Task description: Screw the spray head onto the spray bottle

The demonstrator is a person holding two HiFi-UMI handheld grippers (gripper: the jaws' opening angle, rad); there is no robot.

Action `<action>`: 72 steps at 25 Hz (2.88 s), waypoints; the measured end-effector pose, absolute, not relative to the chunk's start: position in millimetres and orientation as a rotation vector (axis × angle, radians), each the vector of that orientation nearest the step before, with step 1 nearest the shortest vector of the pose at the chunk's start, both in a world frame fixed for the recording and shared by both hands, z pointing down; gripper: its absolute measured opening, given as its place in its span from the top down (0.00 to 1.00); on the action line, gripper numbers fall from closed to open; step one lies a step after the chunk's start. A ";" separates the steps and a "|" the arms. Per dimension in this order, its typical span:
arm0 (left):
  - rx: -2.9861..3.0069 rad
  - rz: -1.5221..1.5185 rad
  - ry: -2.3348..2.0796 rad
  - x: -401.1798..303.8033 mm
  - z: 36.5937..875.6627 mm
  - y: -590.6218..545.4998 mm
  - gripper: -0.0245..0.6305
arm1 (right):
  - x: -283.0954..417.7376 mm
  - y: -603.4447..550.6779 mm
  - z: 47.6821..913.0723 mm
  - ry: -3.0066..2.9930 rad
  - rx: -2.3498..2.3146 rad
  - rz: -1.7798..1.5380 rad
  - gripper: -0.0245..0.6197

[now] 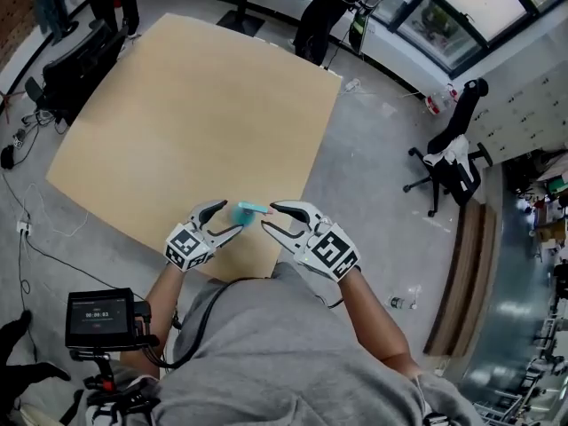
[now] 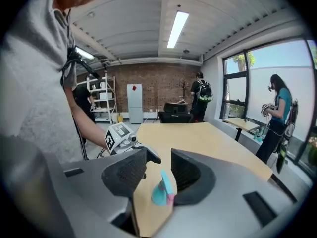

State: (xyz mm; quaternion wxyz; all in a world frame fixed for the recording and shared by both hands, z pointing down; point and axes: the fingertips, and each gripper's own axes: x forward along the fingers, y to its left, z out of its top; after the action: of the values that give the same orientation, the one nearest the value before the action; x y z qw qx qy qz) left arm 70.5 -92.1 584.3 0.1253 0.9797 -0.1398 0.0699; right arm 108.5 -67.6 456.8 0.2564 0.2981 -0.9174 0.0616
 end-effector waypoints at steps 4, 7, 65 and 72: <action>2.913 0.287 -0.353 89.6 598.5 -84.9 0.40 | 103.1 -69.5 476.9 -2.387 0.686 0.123 0.75; 2.932 0.372 -0.221 96.8 654.2 -118.6 0.36 | 86.2 -112.8 542.5 -2.275 0.536 0.126 0.75; 2.903 0.391 -0.124 156.8 697.6 -129.2 0.40 | 99.2 -105.2 626.0 -1.543 -0.662 -0.811 0.77; 2.880 0.332 -0.318 155.3 693.1 -134.6 0.40 | 102.1 -120.7 625.9 -1.907 0.224 0.091 0.78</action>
State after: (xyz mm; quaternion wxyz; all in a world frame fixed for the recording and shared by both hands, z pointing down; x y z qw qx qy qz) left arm 155.3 -134.6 693.1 0.1122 0.9813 -0.1082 0.1132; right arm 102.1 -120.7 625.9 0.5725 0.0956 -0.8134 0.0388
